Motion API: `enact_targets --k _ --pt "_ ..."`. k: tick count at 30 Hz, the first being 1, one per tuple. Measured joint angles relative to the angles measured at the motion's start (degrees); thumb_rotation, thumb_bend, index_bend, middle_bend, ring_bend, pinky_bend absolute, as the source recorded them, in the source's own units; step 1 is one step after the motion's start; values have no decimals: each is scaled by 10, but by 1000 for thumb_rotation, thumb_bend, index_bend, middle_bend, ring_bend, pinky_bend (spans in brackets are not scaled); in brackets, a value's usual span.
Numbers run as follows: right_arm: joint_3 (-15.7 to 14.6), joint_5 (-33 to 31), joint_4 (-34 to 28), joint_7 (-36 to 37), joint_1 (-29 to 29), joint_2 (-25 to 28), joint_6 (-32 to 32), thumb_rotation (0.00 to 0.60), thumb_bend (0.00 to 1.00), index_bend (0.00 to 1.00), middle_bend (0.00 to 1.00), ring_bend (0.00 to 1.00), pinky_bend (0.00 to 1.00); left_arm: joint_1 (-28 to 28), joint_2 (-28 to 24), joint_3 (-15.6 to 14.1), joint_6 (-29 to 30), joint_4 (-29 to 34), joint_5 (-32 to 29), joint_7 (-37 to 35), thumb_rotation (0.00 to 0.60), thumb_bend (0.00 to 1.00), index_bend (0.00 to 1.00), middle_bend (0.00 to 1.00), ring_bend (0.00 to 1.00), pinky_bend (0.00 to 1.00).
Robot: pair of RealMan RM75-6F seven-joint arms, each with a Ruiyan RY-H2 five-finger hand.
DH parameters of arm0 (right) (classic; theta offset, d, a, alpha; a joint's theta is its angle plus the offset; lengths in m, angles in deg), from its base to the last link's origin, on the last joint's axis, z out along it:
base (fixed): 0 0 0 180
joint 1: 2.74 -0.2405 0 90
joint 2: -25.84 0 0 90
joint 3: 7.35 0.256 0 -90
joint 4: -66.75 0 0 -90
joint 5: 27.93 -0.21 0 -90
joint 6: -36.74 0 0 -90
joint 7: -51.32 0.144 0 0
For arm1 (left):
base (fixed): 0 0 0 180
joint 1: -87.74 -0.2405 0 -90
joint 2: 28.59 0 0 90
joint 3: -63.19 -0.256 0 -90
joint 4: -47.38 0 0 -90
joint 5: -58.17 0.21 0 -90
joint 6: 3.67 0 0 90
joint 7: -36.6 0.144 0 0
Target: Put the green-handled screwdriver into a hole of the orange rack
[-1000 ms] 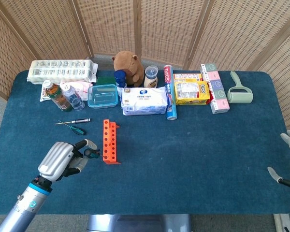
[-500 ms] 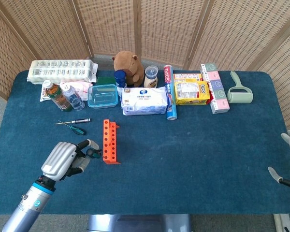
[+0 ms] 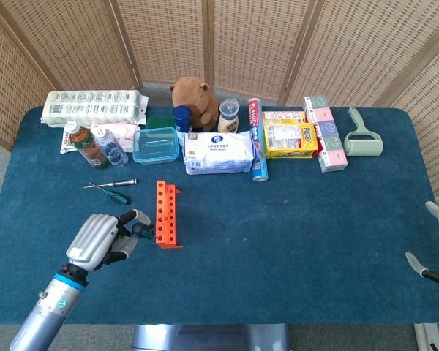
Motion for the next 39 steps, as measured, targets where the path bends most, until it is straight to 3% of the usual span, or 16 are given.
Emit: enact_targets --k 29,39 --pt "0 -1 2 6 -1 1 2 600 322 68 27 8 47 28 37 11 17 0 -96 53 600 472 419 1000 953 988" --pt "0 0 2 7 0 1 0 600 322 68 27 8 47 31 39 7 25 0 -94 61 600 471 307 1000 953 988"
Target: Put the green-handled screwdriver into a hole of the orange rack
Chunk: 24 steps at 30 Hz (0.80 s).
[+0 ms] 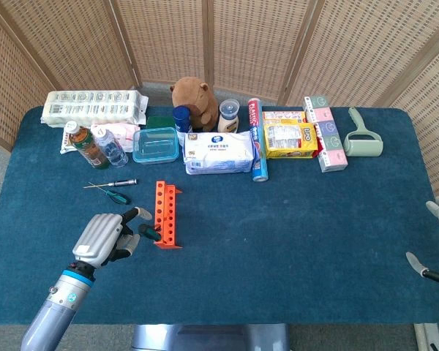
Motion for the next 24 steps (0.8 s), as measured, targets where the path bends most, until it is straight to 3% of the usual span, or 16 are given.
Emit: enact_targets --k 12,14,16,19,21,24 --pt "0 0 1 2 0 1 0 600 322 67 27 9 48 -6 -4 -1 9 0 25 -16 600 455 233 998 946 980" --pt "0 0 1 2 0 1 -1 600 322 68 27 9 47 -12 -9 -4 14 0 39 -22 600 433 211 936 890 953" --pt "0 0 1 2 0 0 -1 600 323 68 27 9 47 -19 -14 -7 20 0 55 -29 600 400 146 744 770 895" --pt "0 0 0 0 0 0 0 600 322 68 27 9 47 -32 -29 -15 28 0 87 -39 600 318 3 242 359 692" --pt "0 0 -1 -1 0 0 0 600 322 68 27 9 47 -43 -47 -25 33 0 111 -47 600 272 0 67 169 578" --pt "0 1 -3 -4 1 0 -3 600 322 67 27 9 47 -62 -74 -40 42 -2 149 -59 600 211 0 0 34 451"
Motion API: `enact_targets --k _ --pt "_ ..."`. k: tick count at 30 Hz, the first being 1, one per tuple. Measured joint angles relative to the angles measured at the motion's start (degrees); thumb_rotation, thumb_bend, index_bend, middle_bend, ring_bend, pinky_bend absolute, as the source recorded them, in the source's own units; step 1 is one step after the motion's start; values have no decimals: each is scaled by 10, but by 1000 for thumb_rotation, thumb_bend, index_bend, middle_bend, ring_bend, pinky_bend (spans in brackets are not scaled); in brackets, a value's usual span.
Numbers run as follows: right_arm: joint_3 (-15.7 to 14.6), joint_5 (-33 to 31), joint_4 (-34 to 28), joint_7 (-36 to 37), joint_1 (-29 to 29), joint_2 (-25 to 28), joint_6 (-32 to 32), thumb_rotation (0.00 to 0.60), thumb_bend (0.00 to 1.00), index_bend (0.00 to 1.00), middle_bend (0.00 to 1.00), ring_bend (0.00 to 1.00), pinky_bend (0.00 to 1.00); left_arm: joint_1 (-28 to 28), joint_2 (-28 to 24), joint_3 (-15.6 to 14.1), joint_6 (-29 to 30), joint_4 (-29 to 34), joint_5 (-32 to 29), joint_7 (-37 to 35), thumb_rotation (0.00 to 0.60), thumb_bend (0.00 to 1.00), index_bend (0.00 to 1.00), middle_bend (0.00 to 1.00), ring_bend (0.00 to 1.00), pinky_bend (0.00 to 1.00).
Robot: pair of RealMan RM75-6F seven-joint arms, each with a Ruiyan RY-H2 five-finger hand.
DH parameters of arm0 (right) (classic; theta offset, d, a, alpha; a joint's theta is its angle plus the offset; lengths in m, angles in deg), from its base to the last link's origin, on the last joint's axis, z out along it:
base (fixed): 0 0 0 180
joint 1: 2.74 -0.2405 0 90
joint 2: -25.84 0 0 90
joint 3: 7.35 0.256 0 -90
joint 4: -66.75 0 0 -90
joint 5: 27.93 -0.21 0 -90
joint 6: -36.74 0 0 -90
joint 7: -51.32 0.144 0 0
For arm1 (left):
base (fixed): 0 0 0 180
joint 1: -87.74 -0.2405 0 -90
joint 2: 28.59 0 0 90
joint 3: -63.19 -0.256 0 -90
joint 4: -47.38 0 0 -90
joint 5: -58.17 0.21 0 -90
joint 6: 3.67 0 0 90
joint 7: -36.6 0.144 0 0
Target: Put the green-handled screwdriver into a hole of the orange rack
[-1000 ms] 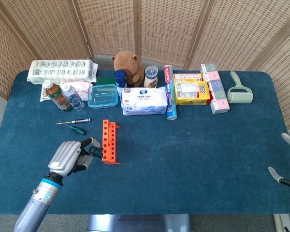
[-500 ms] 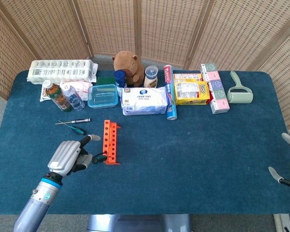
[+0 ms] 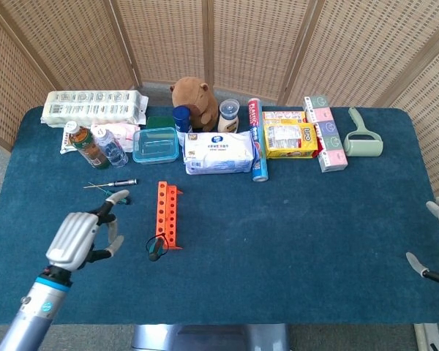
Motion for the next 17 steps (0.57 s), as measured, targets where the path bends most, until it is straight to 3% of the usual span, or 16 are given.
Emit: enact_targets --k 7,11,17 --pt "3 -7 -4 -8 0 -2 2 600 323 67 27 9 47 -65 -33 -53 45 -91 118 -72 600 173 0 0 0 270" --pt "3 -9 -5 -17 -1 -4 3 600 322 67 27 8 47 -111 -30 -79 82 -179 153 -126 600 174 0 0 0 249" --pt "2 -8 -10 -37 0 -8 3 600 322 67 26 8 47 -161 0 -91 123 -283 154 -185 600 176 0 0 0 246"
